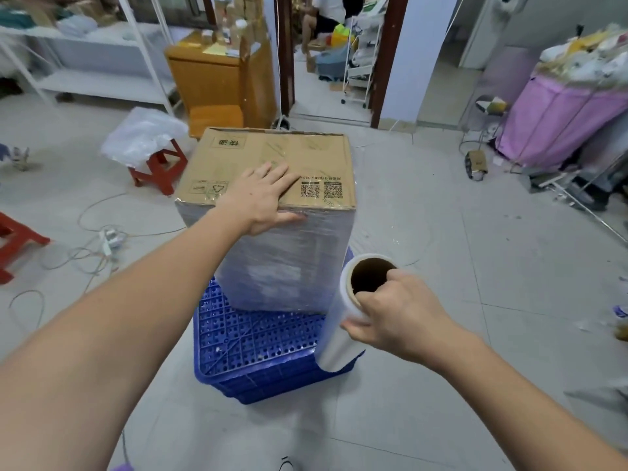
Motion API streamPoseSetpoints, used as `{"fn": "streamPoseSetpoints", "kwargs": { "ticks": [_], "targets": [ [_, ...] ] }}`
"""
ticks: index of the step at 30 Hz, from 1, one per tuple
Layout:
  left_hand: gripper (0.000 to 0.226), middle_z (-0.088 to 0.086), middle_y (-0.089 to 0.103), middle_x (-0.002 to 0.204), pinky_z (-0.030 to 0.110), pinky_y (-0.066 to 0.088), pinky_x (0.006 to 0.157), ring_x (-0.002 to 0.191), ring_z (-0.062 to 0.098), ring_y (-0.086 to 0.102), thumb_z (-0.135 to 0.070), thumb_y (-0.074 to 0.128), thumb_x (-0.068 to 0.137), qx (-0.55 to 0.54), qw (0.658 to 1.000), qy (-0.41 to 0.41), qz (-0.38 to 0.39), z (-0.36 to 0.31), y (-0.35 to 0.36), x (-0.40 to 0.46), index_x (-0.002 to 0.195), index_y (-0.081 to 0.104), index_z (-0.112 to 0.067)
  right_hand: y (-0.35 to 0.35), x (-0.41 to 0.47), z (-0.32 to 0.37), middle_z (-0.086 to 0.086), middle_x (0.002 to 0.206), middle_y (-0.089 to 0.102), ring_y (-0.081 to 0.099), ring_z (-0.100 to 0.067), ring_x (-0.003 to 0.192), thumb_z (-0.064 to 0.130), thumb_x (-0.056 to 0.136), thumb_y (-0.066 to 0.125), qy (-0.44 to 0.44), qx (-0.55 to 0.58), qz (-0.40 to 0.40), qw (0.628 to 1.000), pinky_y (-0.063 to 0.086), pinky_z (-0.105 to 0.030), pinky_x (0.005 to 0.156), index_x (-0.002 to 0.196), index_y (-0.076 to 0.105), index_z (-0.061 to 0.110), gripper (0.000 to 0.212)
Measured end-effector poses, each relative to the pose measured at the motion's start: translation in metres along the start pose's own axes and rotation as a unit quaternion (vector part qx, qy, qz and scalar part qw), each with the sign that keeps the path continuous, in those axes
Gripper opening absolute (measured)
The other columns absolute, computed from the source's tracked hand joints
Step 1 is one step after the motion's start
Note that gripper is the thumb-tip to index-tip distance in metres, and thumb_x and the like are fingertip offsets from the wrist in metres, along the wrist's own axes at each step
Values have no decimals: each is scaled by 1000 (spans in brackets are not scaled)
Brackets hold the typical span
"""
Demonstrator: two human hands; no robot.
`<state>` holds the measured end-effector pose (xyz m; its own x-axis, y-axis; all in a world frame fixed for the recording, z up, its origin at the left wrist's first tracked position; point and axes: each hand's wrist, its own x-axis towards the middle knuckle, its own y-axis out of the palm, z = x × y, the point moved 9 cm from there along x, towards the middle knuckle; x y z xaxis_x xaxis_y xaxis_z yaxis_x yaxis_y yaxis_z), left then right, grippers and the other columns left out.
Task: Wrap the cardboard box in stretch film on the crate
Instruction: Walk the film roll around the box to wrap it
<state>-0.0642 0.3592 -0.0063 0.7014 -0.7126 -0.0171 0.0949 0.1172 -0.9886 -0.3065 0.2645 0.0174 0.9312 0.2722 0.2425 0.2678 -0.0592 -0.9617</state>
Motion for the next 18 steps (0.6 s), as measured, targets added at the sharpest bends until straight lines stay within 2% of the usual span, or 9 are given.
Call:
{"fn": "streamPoseSetpoints", "kwargs": {
  "ticks": [4,6,10,18],
  "targets": [
    [110,3,8,173,48,16,127,158,30,13,-97,9,79,8,1000,-11,4,-11,0,10,165,6,-30,-1,14,32,2,35,38,24,-21,44,52,65,77,-61,22,-8,998,21,-25,54,47,40,21,52],
    [110,2,6,174,48,15,127,158,30,11,-98,9,79,7,1000,-13,7,-9,1,12,165,4,-30,2,20,48,3,36,35,29,-20,42,51,67,76,-91,28,-5,995,21,-25,55,47,43,20,50],
    [109,1,5,174,50,14,128,159,29,10,-99,9,79,7,1000,-16,3,-10,7,7,165,1,-32,10,25,79,4,45,20,22,-22,40,47,68,76,-154,33,1,987,20,-26,59,54,31,20,55],
    [104,-1,2,174,51,14,128,159,27,7,-96,15,82,4,1000,-21,-4,-12,5,2,164,-3,-34,19,22,84,4,47,22,21,-23,43,46,72,75,-171,55,25,983,25,-27,60,57,29,19,55]
  ]
}}
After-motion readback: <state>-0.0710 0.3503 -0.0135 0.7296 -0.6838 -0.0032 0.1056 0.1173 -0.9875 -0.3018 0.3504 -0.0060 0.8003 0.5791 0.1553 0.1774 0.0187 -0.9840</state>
